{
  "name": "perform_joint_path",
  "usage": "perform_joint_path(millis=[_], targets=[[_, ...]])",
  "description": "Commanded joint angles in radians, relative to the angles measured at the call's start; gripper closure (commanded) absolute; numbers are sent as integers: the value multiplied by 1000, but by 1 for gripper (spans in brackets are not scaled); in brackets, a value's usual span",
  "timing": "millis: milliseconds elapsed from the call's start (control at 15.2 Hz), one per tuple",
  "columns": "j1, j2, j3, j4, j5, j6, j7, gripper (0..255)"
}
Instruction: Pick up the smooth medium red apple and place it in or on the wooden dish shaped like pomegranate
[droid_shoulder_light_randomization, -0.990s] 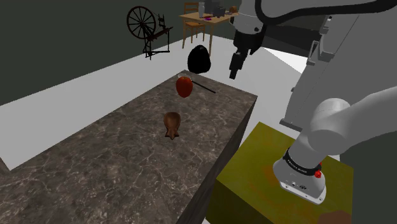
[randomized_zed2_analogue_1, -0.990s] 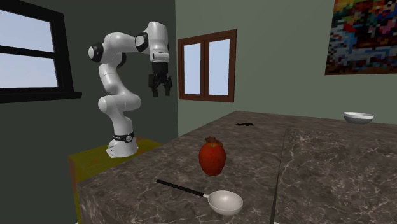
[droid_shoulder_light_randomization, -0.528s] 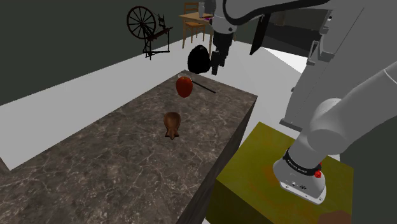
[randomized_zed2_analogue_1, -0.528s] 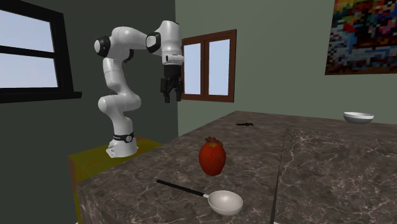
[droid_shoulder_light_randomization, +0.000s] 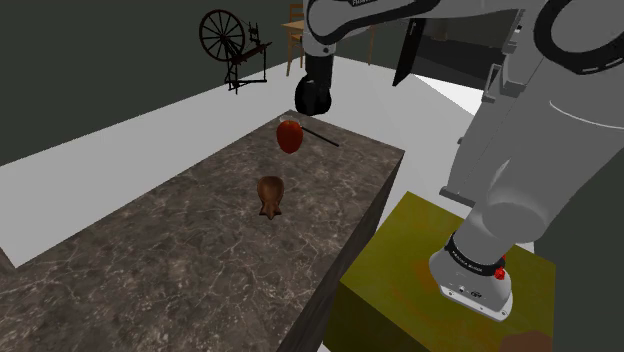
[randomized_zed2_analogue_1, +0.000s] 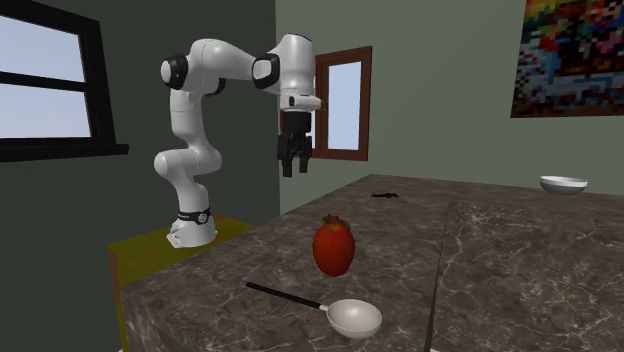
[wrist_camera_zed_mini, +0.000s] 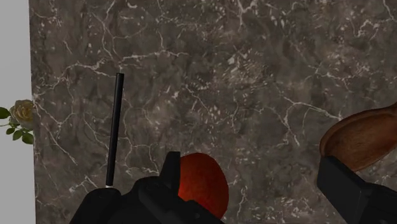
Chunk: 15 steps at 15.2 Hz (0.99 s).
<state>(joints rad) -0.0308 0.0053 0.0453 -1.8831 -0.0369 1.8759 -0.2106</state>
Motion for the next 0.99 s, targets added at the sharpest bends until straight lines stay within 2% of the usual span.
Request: perform_joint_path(millis=[0,330,594,660,924], targets=[[-2,84,-2,78,-7,-2,-6,0],[-3,310,-6,335,-22,-53,-18,0],[0,514,-10,602,-32,-131,-30,0],[1,535,-11,631,-33,-140,-31,0],[-1,533,-11,575,-34,-86,-30,0]])
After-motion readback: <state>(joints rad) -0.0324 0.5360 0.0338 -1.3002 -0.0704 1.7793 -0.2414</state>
